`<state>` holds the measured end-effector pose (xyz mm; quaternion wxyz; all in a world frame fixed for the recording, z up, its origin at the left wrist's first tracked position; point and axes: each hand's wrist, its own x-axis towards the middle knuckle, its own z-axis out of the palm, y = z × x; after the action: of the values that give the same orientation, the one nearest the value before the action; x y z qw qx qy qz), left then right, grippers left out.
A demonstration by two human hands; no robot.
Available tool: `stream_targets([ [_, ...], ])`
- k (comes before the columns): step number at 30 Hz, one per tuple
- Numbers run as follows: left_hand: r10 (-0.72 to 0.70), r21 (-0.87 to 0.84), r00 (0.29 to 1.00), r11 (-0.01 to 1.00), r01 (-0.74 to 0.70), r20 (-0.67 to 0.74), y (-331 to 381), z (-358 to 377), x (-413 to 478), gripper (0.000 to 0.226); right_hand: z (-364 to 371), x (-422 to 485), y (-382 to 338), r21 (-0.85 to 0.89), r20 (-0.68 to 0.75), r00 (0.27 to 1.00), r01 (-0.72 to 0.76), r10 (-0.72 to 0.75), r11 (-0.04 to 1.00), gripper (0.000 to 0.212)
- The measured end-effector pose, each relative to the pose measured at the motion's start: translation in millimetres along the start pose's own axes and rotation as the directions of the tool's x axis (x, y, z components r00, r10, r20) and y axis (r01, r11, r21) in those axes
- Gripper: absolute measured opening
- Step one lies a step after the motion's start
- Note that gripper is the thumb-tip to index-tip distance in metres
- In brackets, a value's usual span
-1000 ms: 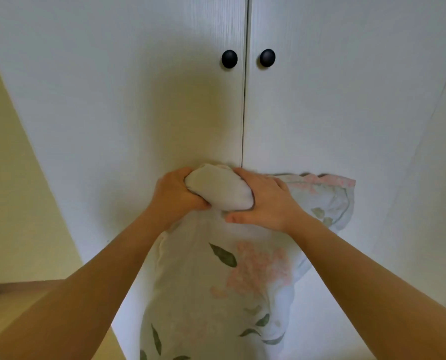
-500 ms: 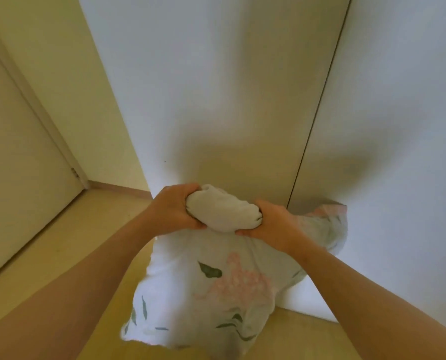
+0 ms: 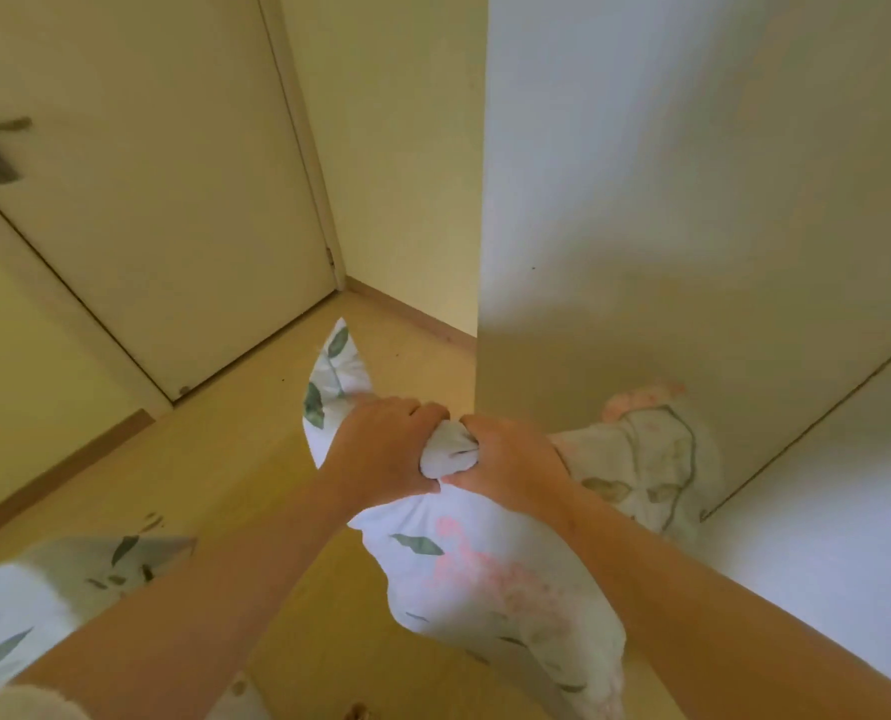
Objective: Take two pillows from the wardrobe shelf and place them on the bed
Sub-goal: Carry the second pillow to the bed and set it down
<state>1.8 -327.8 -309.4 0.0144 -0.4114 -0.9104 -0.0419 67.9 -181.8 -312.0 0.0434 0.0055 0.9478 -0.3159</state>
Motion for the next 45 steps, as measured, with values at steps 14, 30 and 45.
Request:
stream_targets([
  [14,-0.492,-0.234,0.828,0.801,0.552,0.269,-187.8,6.6,-60.5,0.027,101.3,150.1,-103.9,-0.531,0.195,0.98,0.14,-0.04,0.836,0.038],
  [30,-0.772,-0.122,0.625,0.614,0.78,0.115,-461.3,-8.6,-124.5,0.037,225.6,384.1,-297.8,-0.441,0.308,0.865,0.499,-0.396,0.746,0.013],
  [45,-0.969,-0.132,0.216,0.2,0.971,0.121,-726.8,-32.7,-156.8,0.03,341.5,629.5,-506.2,-0.246,0.557,0.54,0.833,-0.63,0.496,0.015],
])
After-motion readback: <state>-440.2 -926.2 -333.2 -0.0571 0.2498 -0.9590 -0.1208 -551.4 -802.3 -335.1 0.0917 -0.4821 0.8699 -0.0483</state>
